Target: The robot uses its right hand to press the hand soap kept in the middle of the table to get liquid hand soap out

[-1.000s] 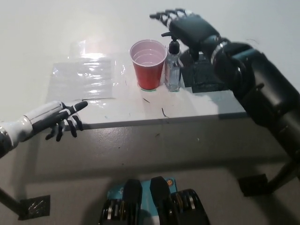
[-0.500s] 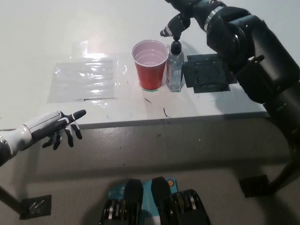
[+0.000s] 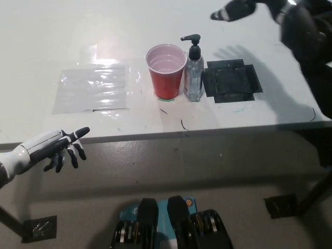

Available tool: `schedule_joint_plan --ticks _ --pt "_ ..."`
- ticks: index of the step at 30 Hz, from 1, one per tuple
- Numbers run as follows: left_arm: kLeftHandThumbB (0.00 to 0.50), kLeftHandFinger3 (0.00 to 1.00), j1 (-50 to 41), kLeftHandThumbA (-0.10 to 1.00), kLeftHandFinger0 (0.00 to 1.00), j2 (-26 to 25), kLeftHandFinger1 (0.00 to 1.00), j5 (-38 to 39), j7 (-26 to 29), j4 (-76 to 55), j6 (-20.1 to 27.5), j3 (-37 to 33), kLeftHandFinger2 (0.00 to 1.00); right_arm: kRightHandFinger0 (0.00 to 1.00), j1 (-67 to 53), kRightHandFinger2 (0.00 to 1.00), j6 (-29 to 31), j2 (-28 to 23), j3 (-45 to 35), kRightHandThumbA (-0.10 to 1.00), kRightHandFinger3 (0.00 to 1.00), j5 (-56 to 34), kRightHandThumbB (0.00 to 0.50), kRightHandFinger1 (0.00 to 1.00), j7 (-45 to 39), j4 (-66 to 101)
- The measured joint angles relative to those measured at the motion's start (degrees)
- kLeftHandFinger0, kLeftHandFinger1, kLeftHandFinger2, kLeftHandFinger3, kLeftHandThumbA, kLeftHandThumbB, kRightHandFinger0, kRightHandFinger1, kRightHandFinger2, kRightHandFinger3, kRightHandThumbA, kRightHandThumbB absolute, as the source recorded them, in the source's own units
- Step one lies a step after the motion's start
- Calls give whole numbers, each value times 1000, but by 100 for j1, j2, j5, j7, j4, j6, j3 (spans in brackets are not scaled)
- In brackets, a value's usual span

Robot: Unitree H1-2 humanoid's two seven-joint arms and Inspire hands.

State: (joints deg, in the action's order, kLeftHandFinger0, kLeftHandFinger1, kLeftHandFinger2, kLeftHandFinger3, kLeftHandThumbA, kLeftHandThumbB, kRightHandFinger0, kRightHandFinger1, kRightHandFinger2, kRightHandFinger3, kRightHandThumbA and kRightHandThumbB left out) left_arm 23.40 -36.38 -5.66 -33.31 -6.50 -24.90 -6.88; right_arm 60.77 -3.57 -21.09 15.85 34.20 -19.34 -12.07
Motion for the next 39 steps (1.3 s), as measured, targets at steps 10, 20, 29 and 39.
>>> schedule_joint_plan --ticks 10,20,29,39 --pt "242 626 -141 1000 105 3 188 -2 7 -7 35 133 369 1000 -1537 1000 -500 -142 -1148 1000 1000 -692 472 1000 -172 1212" --pt "234 641 -212 1000 93 23 184 0 20 -10 66 199 356 1000 -3032 1000 -612 -19 -2055 1000 1000 -1226 451 1000 16 1699" --pt "221 650 -228 1000 105 48 179 0 29 -12 73 280 351 1000 -3858 1000 -598 102 -2572 1000 1000 -1606 427 1000 295 1530" --pt "229 648 -232 1000 73 60 171 -2 45 -9 92 302 354 1000 -4568 1000 -475 312 -2929 1000 1000 -2135 344 1000 539 1171"
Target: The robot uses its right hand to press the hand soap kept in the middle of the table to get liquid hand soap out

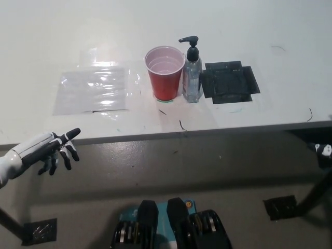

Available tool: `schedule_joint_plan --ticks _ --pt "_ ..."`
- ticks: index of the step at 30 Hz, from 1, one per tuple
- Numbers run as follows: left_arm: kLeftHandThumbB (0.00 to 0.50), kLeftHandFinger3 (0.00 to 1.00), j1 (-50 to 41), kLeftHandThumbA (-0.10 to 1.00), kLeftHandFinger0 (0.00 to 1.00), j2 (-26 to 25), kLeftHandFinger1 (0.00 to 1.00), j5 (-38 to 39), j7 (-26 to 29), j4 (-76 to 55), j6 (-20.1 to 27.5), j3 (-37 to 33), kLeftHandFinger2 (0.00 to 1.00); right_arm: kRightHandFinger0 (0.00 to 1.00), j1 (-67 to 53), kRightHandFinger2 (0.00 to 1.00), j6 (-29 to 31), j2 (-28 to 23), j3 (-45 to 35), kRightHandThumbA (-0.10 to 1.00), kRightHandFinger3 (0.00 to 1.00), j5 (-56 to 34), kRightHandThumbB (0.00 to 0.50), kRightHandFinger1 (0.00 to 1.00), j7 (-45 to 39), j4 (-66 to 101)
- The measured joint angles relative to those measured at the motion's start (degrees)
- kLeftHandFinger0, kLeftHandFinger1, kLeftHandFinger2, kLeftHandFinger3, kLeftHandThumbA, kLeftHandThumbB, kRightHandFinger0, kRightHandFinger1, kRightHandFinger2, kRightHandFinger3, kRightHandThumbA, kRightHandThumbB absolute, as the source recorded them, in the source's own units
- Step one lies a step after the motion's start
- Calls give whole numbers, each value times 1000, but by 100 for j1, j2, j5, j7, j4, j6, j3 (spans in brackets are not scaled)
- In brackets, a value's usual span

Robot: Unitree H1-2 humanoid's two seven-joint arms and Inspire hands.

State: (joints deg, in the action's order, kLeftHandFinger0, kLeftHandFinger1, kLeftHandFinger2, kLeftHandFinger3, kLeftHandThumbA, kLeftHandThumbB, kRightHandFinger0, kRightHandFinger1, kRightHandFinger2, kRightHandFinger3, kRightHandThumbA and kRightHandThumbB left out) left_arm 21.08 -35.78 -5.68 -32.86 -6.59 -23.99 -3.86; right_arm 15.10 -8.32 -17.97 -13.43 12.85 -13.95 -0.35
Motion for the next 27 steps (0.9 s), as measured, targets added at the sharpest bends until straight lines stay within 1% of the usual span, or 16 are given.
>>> schedule_joint_plan --ticks 1,2,4,5,7,10,11,12,15,17,18,19,20,24,25,27 --pt "231 648 0 1000 74 5 171 0 6 0 0 7 354 1000 -22 1000 29 49 -68 1000 1000 -92 343 1000 7 -65" --pt "210 648 0 1000 82 9 177 -2 13 -1 0 14 357 1000 -42 1000 68 90 -118 1000 1000 -196 340 1000 18 -141" --pt "213 647 0 1000 89 11 176 -1 30 -1 -1 22 350 1000 -85 1000 128 153 -169 1000 1000 -367 337 1000 26 -331" --pt "203 644 0 1000 91 13 171 -1 33 -1 -2 27 344 1000 -110 1000 157 182 -187 1000 1000 -448 339 1000 35 -406" --pt "220 639 0 1000 94 15 175 -2 47 -1 -3 33 344 1000 -144 1000 180 222 -229 1000 1000 -587 362 1000 61 -502" --pt "222 652 0 1000 104 30 196 -1 54 -1 -5 42 367 1000 -150 1000 180 256 -288 1000 1000 -747 383 1000 87 -548" --pt "212 652 0 1000 92 38 179 0 54 -1 -4 43 356 1000 -150 1000 181 256 -302 1000 1000 -807 386 1000 96 -562" --pt "223 648 0 1000 94 43 178 0 55 2 -2 43 356 1000 -147 1000 179 256 -320 1000 1000 -856 373 1000 103 -583" --pt "209 647 0 1000 86 50 161 0 58 2 -2 47 334 1000 -142 1000 175 256 -351 1000 1000 -992 372 1000 119 -662" --pt "221 655 0 1000 87 51 171 -1 59 3 -1 48 348 1000 -142 1000 170 255 -354 1000 1000 -1052 361 1000 131 -679" --pt "223 657 1 1000 90 54 174 -1 61 4 1 48 352 1000 -141 1000 161 254 -355 1000 1000 -1077 361 1000 139 -679" --pt "227 654 1 1000 90 60 174 -1 61 8 1 48 348 1000 -140 1000 150 253 -355 1000 1000 -1099 384 1000 149 -679" --pt "232 648 1 1000 88 67 170 -2 65 10 2 48 343 1000 -137 1000 131 253 -356 1000 1000 -1123 385 1000 162 -678" --pt "222 649 1 1000 80 104 158 -14 101 10 2 48 336 1000 -111 1000 81 251 -357 1000 1000 -1207 388 1000 213 -678" --pt "211 655 4 1000 87 110 166 -16 105 11 2 48 343 1000 -101 1000 64 251 -357 1000 1000 -1218 393 1000 229 -678" --pt "204 660 13 1000 97 114 170 -20 110 12 5 46 349 1000 -77 1000 47 251 -356 1000 1000 -1230 376 1000 247 -678"
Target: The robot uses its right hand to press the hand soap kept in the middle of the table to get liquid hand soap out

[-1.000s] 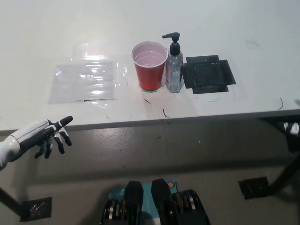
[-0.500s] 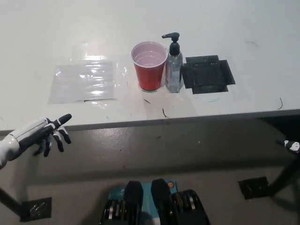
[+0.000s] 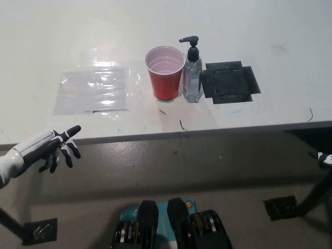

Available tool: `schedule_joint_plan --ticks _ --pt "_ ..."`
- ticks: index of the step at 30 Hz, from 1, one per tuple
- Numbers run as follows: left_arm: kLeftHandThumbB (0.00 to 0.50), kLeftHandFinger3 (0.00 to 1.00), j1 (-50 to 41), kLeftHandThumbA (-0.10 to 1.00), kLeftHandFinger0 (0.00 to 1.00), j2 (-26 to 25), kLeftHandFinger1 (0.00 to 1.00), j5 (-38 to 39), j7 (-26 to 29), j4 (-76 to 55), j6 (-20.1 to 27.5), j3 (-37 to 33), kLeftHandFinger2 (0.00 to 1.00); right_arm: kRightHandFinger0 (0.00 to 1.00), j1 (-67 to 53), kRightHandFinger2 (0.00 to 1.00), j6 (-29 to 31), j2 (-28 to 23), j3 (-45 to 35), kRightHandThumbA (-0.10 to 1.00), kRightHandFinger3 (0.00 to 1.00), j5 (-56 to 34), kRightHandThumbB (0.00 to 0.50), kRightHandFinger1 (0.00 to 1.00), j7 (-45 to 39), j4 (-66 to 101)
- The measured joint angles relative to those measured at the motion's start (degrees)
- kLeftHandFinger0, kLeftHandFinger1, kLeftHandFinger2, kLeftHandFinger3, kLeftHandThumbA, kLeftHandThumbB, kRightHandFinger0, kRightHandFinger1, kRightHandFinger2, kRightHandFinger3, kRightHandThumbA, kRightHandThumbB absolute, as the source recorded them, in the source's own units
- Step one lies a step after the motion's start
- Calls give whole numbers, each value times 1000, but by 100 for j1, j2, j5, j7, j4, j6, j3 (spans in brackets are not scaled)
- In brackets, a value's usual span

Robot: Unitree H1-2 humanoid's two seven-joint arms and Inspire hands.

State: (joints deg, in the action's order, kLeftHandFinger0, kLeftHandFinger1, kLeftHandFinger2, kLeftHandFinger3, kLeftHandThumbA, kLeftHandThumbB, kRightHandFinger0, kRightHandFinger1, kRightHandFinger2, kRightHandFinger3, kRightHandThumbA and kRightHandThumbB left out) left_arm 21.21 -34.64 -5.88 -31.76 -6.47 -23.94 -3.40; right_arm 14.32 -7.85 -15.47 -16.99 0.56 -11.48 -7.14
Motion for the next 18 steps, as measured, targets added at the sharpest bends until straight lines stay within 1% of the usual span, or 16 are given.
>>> schedule_joint_plan --ticks 1,2,3,4,5,6,7,10,11,12,13,14,15,16,17,18 --pt "204 658 4 1000 95 0 169 0 0 0 0 0 348 1000 15 1000 -7 -1 0 1000 1000 -2 373 1000 11 0" --pt "215 664 9 1000 114 2 201 -1 1 0 0 0 376 1000 26 1000 -16 -5 -1 1000 1000 -7 379 1000 23 1" --pt "210 662 11 1000 119 7 206 -1 2 0 -2 -1 378 1000 28 1000 -20 -9 -1 1000 1000 -11 380 1000 31 1" --pt "212 659 12 1000 129 14 214 -2 2 0 -4 -1 385 1000 28 1000 -27 -14 0 1000 1000 -14 395 1000 43 2" --pt "209 658 12 1000 130 20 214 -2 2 0 -5 -1 384 1000 28 1000 -35 -19 1 1000 1000 -15 410 1000 53 4" --pt "208 656 12 1000 129 24 214 -2 2 0 -6 -1 382 1000 28 1000 -40 -24 1 1000 1000 -18 412 1000 56 4" --pt "236 652 12 1000 105 24 190 -2 2 0 -6 -1 369 1000 28 1000 -40 -24 1 1000 1000 -18 423 1000 56 4" --pt "236 655 12 1000 91 51 180 -2 4 1 -6 -1 369 1000 28 1000 -47 -63 1 1000 1000 -55 422 1000 69 5" --pt "227 653 12 1000 87 54 176 -3 4 1 -6 -2 361 1000 28 1000 -49 -73 1 1000 1000 -78 391 1000 71 6" --pt "206 654 12 1000 93 55 180 -3 5 0 -8 -1 364 1000 28 1000 -53 -77 1 1000 1000 -97 324 1000 72 7" --pt "210 648 12 1000 86 55 174 -4 4 -2 -11 -1 356 1000 28 1000 -72 -78 0 1000 1000 -112 295 1000 76 13" --pt "201 645 12 1000 84 58 175 -4 5 -4 -15 -1 359 1000 29 1000 -111 -78 0 1000 1000 -125 258 1000 83 25" --pt "199 644 13 1000 82 59 176 -4 5 -5 -18 0 361 1000 33 1000 -146 -78 0 1000 1000 -133 244 1000 90 32" --pt "205 659 13 1000 75 61 175 -4 5 -5 -22 0 369 1000 37 1000 -186 -79 0 987 1000 -141 155 1000 97 36" --pt "204 661 13 1000 75 68 175 -3 6 -5 -31 3 369 1000 45 1000 -245 -79 -1 982 1000 -152 151 1000 104 47" --pt "220 659 13 1000 78 75 173 -3 7 -5 -37 4 364 1000 53 958 -284 -80 -2 841 1000 -162 138 995 109 56"
